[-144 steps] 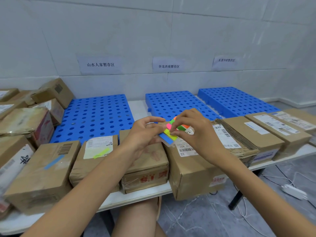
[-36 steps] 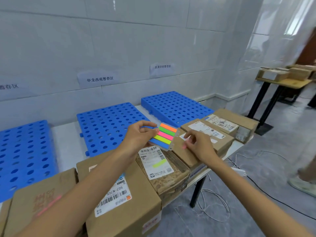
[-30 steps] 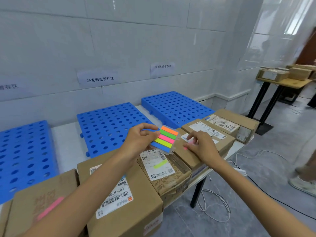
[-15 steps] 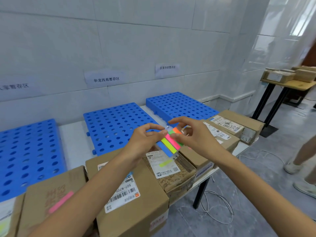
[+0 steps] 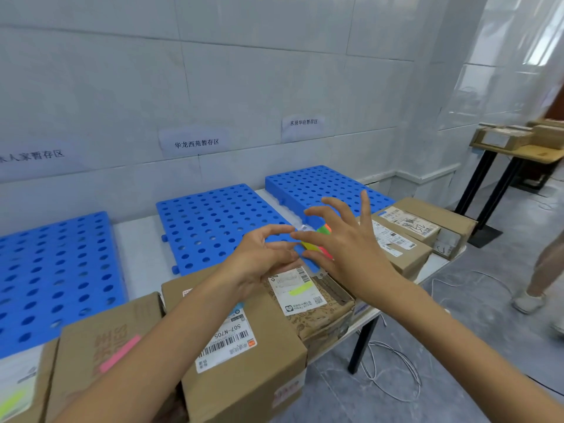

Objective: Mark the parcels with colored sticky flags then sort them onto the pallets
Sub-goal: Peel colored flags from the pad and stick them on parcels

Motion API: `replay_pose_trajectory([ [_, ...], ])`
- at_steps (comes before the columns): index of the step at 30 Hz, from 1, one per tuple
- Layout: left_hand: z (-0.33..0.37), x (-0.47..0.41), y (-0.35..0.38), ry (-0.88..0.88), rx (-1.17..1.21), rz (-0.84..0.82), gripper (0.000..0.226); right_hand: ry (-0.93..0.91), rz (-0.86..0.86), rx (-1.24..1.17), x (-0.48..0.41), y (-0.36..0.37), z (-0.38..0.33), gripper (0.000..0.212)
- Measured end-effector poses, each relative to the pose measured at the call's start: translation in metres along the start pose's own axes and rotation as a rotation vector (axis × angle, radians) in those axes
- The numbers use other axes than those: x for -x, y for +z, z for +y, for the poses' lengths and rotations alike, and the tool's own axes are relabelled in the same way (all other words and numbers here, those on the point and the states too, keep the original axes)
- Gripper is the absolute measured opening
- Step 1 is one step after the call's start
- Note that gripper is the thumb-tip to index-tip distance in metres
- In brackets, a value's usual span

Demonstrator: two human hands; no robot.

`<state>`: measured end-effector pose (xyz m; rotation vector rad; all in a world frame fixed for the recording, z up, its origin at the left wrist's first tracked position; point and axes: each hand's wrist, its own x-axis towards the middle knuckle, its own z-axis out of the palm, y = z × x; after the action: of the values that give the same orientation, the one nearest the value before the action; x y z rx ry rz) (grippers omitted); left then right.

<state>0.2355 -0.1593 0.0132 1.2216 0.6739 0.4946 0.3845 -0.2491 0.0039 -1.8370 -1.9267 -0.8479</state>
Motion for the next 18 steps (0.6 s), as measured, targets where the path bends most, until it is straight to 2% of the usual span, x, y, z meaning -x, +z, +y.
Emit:
replay_pose_trajectory([
  [3, -0.0001, 0.0005, -0.0001, 0.000, -0.001, -0.004, 0.047, -0.061, 0.001, 0.059, -0.0003, 0.0008, 0.0011, 0.030],
  [11, 0.0002, 0.0017, -0.0008, -0.053, 0.144, -0.027, 0.048, -0.020, 0.069, -0.216, 0.0022, -0.0010, 0.0037, 0.026],
  [15, 0.0015, 0.0031, -0.0005, -0.079, 0.117, -0.063, 0.042, 0.032, 0.063, -0.351, 0.0015, -0.0011, 0.0051, 0.010],
  [18, 0.0012, 0.0029, 0.0015, -0.097, 0.087, -0.089, 0.034, 0.033, 0.019, -0.416, 0.0010, 0.0004, 0.0051, 0.009],
])
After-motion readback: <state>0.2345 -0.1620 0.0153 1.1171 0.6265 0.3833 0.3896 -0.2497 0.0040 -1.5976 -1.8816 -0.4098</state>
